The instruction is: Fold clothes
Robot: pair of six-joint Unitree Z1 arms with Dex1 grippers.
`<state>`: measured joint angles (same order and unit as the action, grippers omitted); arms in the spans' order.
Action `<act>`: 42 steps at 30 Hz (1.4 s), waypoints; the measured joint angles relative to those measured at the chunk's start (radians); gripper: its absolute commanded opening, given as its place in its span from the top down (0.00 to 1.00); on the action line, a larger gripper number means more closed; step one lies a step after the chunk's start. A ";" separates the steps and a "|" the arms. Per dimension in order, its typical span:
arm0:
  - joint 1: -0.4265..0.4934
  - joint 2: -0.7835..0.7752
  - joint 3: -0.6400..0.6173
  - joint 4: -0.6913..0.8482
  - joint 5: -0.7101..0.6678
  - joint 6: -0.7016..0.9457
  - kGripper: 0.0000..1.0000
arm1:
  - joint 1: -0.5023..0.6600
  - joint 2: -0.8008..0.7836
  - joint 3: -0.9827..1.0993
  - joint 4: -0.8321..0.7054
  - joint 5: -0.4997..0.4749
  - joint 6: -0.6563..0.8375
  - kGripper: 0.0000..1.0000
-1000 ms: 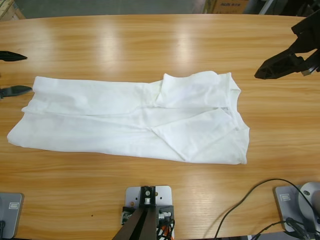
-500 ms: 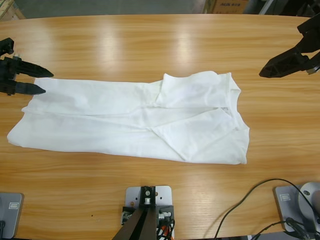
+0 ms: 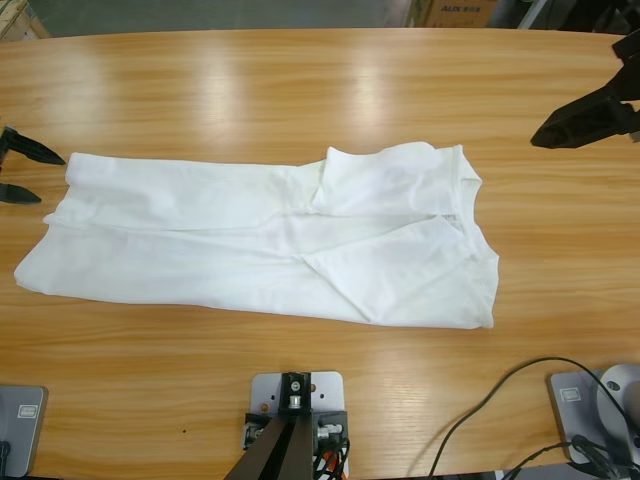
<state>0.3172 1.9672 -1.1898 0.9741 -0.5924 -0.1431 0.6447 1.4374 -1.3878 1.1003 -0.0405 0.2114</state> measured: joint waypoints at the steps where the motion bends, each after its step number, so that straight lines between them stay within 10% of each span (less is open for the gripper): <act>1: 0.001 0.023 -0.010 0.009 0.002 0.004 0.17 | -0.002 -0.002 0.000 0.000 0.000 0.000 0.06; 42: -0.074 0.213 -0.181 0.158 0.132 0.014 0.09 | -0.181 -0.049 0.008 0.014 0.011 -0.080 0.06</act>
<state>0.2432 2.1804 -1.3709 1.1317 -0.4600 -0.1295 0.4637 1.3883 -1.3797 1.1148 -0.0297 0.1317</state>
